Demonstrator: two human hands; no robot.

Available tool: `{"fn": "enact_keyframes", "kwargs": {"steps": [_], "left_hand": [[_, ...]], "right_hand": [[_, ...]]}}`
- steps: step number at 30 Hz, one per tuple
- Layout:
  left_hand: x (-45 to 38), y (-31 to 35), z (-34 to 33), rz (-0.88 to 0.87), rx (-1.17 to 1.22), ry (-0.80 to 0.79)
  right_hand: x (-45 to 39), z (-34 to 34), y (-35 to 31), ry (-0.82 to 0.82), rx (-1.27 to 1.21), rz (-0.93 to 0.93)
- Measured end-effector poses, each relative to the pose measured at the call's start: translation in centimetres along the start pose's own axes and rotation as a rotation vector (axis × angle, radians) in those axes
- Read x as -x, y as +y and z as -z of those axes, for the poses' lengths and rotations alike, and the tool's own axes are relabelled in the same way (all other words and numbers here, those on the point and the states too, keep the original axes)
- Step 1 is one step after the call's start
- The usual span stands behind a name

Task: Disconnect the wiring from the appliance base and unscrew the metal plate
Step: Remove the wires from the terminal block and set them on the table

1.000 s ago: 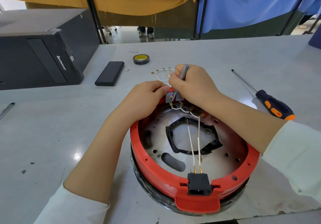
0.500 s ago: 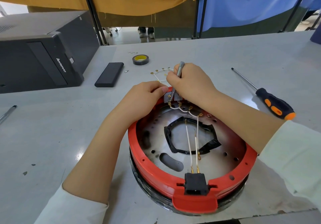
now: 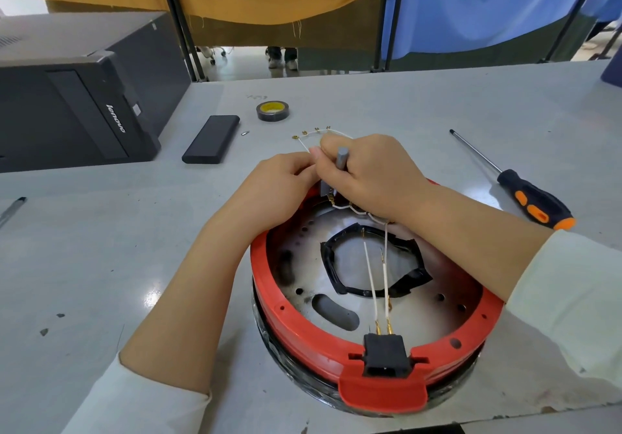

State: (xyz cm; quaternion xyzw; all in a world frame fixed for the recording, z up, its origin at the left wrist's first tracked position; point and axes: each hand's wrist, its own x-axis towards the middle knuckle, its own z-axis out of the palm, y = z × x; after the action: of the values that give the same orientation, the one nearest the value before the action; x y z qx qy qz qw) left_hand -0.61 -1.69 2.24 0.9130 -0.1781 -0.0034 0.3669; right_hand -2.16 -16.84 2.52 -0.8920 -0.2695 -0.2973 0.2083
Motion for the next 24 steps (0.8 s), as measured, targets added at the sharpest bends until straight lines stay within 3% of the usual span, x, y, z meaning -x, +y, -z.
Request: {"fn": "enact_keyframes", "kwargs": {"steps": [5, 12, 24], "left_hand": [[0.12, -0.11, 0.04, -0.009, 0.031, 0.024], [0.23, 0.08, 0.13, -0.026, 0.006, 0.011], [0.23, 0.09, 0.12, -0.010, 0.016, 0.016]], "right_hand": [[0.17, 0.12, -0.55, 0.053, 0.027, 0.097], [-0.08, -0.40, -0.53, 0.010, 0.046, -0.026], [0.07, -0.35, -0.46, 0.011, 0.070, 0.062]]}}
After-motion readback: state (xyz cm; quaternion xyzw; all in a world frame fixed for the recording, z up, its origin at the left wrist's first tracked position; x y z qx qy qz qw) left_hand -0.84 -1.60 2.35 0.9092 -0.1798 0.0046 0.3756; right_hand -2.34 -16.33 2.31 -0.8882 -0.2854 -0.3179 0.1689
